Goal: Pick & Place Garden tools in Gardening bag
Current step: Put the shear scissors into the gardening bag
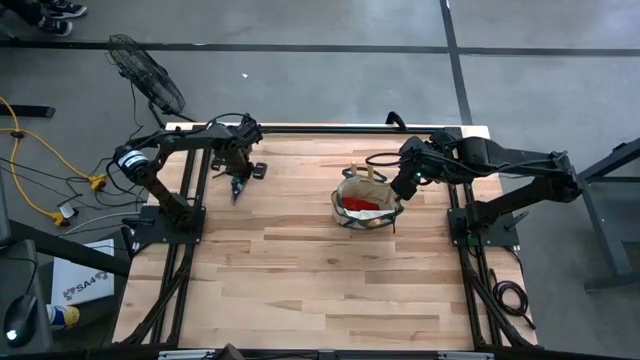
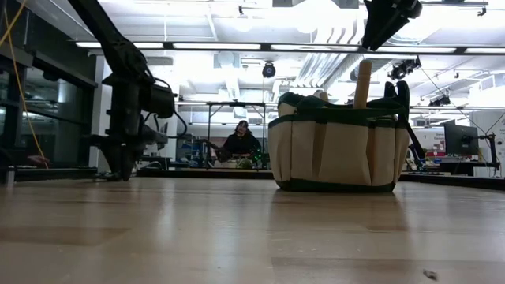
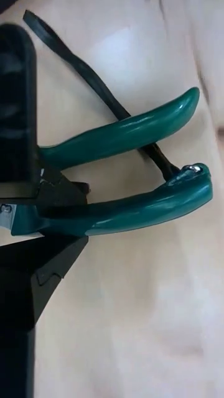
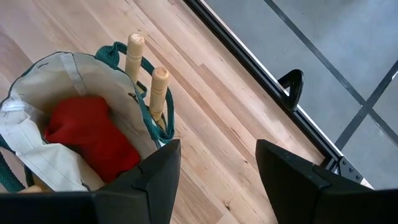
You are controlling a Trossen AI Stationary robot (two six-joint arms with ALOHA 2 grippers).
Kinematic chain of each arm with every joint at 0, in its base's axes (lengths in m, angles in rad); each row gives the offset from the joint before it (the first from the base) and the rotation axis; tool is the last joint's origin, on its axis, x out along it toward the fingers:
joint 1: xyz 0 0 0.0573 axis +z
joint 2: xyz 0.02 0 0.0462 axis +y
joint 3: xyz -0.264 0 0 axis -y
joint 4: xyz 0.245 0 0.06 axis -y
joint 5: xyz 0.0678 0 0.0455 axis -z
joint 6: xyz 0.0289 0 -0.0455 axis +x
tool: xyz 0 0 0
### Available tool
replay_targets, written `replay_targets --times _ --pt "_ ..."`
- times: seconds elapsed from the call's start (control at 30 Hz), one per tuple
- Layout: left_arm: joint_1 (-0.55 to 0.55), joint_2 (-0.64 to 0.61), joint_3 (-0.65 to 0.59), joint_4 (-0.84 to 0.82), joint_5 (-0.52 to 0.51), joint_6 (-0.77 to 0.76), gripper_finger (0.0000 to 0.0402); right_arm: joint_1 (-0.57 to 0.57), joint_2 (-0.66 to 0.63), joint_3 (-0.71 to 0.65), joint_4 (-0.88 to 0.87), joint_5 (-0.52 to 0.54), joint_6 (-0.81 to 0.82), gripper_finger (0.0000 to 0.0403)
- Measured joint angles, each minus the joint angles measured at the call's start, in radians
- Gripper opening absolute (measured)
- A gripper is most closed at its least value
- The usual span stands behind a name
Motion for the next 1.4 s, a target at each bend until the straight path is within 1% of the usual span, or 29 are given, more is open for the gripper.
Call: replay_targets --times 0.13,0.4,0.67,0.8,0.9,1.03,1.13,1.23,1.4 --pt "-0.003 -0.023 0.019 -0.016 0.068 0.054 0.0053 0.0 0.0 0.0 0.001 0.0 -0.002 0.0201" --pt "-0.011 -0.123 0.086 -0.005 0.234 0.131 0.0053 0.0 0.0 0.0 0.061 -0.007 -0.016 0.0201" --pt "-0.069 -0.229 0.191 -0.003 0.299 0.185 0.0053 -0.001 0.0 0.0 0.22 -0.027 -0.093 0.0201" --pt "-0.116 -0.244 0.275 -0.006 0.302 0.189 0.0053 -0.001 0.0 0.0 0.352 -0.035 -0.15 0.0201" --pt "-0.157 -0.244 0.351 -0.002 0.302 0.204 0.0053 -0.012 0.0 0.0 0.462 -0.075 -0.183 0.0201" --pt "-0.211 -0.244 0.434 0.032 0.298 0.219 0.0053 -0.044 0.0 0.0 0.595 -0.176 -0.176 0.0201" --pt "-0.254 -0.245 0.485 0.077 0.283 0.259 0.0053 -0.08 0.0 0.0 0.677 -0.269 -0.124 0.0201" --pt "-0.301 -0.245 0.531 0.131 0.242 0.34 0.0053 -0.113 0.001 0.0 0.744 -0.353 -0.081 0.0201" --pt "-0.386 -0.245 0.559 0.278 0.159 0.45 0.0053 -0.132 0.001 0.0 0.854 -0.446 -0.106 0.0201"
